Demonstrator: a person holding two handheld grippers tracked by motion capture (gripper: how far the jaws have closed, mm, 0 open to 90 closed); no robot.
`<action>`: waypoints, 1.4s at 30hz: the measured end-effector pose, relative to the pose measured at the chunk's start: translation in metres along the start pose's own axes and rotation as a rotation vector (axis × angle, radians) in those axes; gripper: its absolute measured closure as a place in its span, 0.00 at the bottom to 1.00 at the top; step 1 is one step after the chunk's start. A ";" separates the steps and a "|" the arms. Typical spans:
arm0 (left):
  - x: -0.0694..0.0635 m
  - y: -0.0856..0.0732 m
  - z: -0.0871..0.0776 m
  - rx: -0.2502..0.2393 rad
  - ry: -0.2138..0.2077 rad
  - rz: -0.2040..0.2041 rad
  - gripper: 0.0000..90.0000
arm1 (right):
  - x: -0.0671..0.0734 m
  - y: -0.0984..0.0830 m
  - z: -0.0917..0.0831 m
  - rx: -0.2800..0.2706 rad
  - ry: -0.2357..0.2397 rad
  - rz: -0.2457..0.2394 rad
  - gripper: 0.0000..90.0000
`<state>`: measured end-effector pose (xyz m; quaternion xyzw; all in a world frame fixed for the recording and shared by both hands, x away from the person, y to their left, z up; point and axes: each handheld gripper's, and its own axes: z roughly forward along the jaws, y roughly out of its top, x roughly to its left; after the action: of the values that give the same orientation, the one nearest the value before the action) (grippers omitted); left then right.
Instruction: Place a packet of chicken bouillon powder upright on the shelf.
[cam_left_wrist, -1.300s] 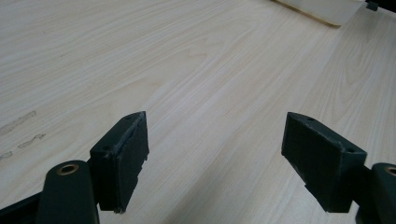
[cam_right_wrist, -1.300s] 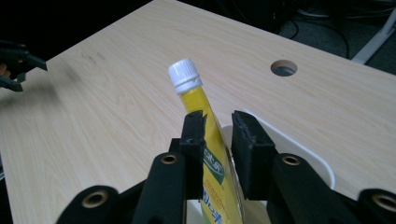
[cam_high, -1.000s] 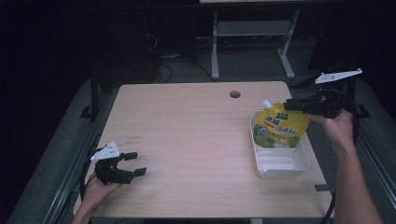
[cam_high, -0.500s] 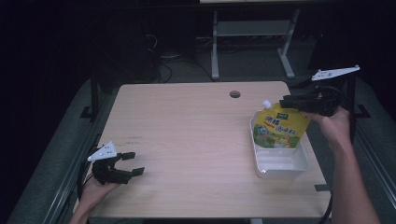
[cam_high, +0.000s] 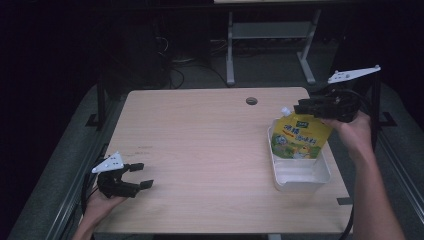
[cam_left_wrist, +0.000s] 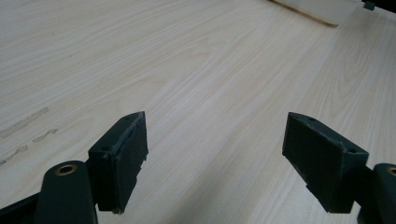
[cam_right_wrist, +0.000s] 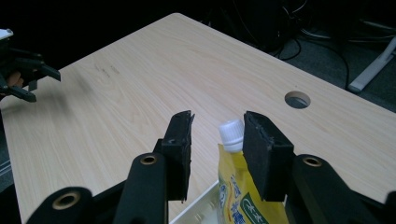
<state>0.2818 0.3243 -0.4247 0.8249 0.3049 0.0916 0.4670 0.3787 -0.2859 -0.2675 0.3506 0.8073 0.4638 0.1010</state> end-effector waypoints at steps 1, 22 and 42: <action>0.000 0.000 -0.001 -0.002 -0.001 0.000 0.24 | 0.002 0.001 0.000 -0.001 -0.001 -0.002 0.68; 0.000 -0.002 -0.001 0.010 -0.003 0.006 0.24 | 0.034 0.011 0.024 0.013 0.060 -0.030 0.60; -0.003 -0.001 0.002 0.028 -0.010 0.014 0.22 | 0.070 0.004 0.061 0.043 0.148 -0.051 0.52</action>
<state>0.2801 0.3213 -0.4265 0.8340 0.2983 0.0864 0.4561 0.3589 -0.1974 -0.2861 0.2967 0.8310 0.4684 0.0453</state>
